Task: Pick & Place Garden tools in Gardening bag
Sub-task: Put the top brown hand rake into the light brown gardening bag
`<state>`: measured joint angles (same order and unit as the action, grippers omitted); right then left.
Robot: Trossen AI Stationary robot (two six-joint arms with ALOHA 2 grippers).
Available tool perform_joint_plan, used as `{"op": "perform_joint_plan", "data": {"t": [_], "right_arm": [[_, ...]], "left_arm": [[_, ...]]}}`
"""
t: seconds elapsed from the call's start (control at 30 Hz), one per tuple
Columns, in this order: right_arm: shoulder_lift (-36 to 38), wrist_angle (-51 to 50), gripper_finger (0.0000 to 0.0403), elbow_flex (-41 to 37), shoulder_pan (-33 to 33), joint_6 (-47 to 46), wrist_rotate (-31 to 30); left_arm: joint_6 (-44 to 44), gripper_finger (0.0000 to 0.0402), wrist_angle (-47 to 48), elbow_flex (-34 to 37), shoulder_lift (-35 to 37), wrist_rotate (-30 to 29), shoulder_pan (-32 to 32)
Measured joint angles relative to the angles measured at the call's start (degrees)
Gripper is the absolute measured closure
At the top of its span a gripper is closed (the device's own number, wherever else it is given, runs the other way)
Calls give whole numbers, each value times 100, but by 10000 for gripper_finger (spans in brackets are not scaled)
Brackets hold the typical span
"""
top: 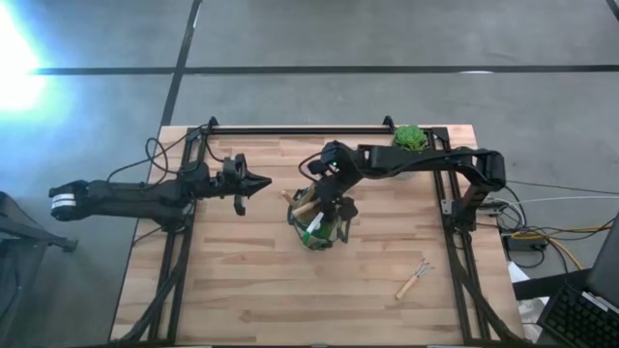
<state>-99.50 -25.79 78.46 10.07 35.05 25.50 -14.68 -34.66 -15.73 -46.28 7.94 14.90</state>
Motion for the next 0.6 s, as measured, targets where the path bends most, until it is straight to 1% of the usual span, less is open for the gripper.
{"op": "perform_joint_plan", "data": {"t": [0.23, 0.37, 0.6], "right_arm": [[39, -112, 356, 2, -12, -103, -42], [37, -146, 356, -2, -73, -183, -304], [11, -145, 356, -16, -233, -205, -319]], "left_arm": [[-2, 385, 16, 0, 0, -4, -2], [-2, 385, 16, 0, 0, -7, -2], [-23, 385, 16, 0, 0, -7, -2]]}}
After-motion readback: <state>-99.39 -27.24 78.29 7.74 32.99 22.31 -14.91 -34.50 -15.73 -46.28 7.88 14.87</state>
